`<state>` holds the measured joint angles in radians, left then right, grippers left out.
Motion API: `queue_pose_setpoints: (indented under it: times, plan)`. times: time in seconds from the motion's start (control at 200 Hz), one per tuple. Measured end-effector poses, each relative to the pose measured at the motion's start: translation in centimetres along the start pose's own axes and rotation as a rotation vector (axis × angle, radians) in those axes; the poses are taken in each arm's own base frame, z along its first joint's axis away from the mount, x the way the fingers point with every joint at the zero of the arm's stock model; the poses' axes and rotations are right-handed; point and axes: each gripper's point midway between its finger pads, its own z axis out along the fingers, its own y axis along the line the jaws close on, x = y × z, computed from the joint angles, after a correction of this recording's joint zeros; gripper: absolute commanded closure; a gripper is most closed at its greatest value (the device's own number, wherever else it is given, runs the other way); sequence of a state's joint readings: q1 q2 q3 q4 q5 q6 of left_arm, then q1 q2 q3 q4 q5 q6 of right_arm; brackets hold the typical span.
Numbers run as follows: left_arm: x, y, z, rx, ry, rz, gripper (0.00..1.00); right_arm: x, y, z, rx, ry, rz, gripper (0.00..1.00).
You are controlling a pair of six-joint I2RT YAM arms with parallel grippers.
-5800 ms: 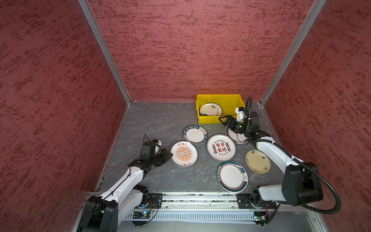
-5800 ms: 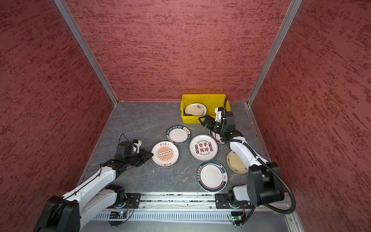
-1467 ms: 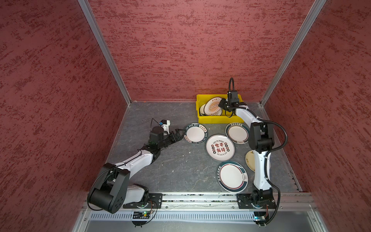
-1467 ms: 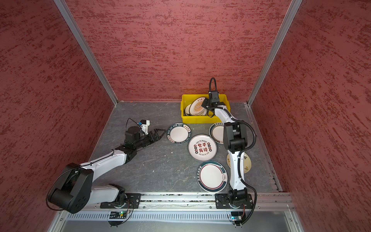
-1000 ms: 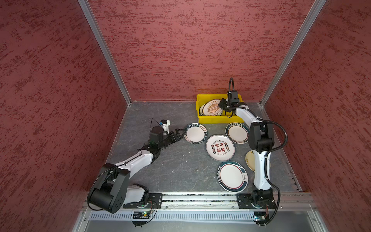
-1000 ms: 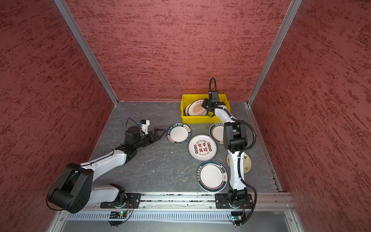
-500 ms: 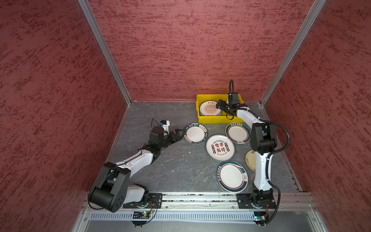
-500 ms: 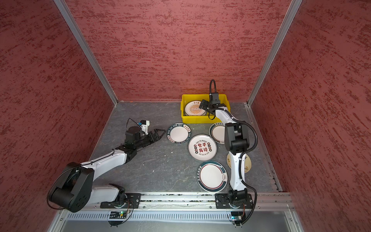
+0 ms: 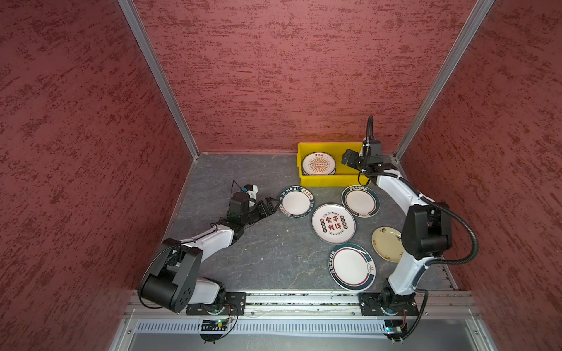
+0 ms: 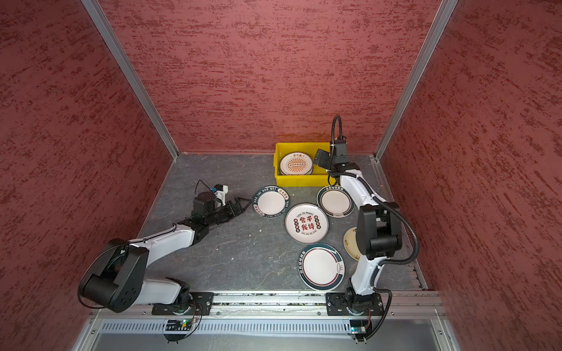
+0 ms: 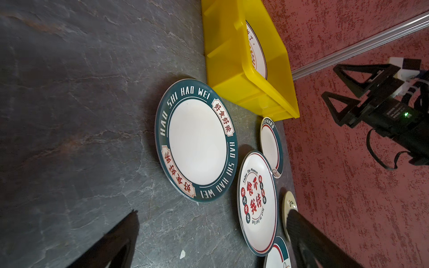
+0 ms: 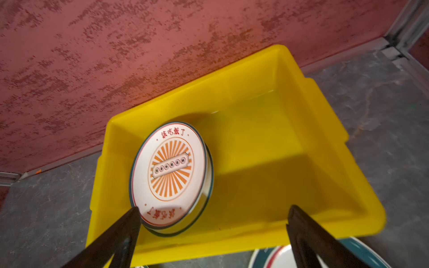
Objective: Place the plates into the plastic bin on the countertop
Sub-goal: Place the plate in the plastic bin, then pick up the plate from the middle-right of the table.
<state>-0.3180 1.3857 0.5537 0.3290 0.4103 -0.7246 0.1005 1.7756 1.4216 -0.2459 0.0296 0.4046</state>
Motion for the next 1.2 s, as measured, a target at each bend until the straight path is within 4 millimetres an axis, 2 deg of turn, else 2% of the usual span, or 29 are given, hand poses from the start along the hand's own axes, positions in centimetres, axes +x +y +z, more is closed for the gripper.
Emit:
queue_pose_setpoints:
  times: [0.386,0.606,0.761,0.957,1.197]
  plan:
    - [0.4,1.7,0.7,-0.029,0.028,-0.032,0.01,8.5,-7.2,-5.4,0.049,0.108,0.079,0.01]
    - [0.3,0.9,0.8,0.011,0.029,-0.022,0.01,12.8,-13.4,-7.3,0.133,0.178,0.213,0.01]
    - [0.1,0.2,0.9,0.048,0.027,-0.016,0.01,14.3,-16.4,-8.6,0.153,0.188,0.320,0.01]
    - [0.2,0.0,1.1,0.068,0.035,-0.021,0.01,14.8,-19.8,-10.1,0.262,0.190,0.391,0.01]
    - [-0.2,-0.6,1.2,0.101,0.025,-0.013,0.01,14.6,-23.7,-15.2,0.492,0.070,0.428,0.01]
